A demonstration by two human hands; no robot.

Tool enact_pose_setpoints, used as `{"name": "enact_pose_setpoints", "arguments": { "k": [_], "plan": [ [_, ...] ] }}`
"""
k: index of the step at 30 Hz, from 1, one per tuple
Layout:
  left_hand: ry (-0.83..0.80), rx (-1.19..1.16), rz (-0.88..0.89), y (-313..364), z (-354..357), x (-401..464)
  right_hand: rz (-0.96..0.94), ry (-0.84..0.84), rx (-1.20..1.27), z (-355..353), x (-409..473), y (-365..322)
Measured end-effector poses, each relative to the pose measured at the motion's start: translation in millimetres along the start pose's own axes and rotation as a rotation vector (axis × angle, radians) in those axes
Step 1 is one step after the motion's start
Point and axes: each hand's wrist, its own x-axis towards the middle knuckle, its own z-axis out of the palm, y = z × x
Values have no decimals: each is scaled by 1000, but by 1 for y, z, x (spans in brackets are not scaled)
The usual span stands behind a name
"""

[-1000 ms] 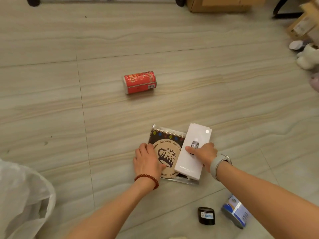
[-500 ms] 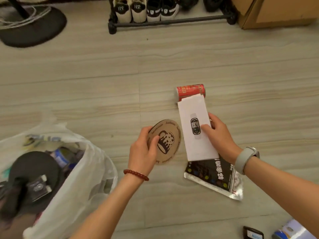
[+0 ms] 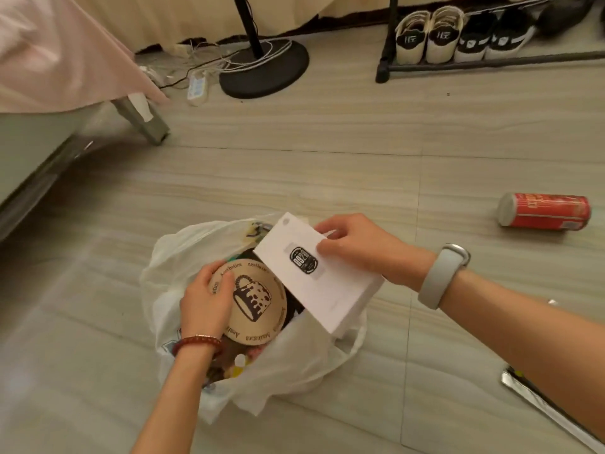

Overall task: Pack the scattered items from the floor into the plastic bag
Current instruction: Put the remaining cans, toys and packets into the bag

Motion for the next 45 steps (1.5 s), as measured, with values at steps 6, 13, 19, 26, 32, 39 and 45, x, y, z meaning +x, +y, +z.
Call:
{"name": "enact_pose_setpoints", "arguments": {
  "k": [6,13,19,26,32,39,45],
  "plan": [
    [105,-145,-123,-24,-3,25,-128,81,-171,64,19,-10],
    [85,127,407,-23,8,12,-344,215,-648,76,36,14],
    [-236,412,624,-33,41,-4,16,264,-711,41,37,48],
    [-435,321,754,-23,52,-2,-168,536,-420,31,42,42],
    [-612,569,755,-8,55,23,-228,549,-381,29,44,45],
    [-514,645,940,-9,46,11,-203,478,-356,19,40,51],
    [-472,285,772,-3,43,20,-5,293,61,14,44,43]
  ]
}}
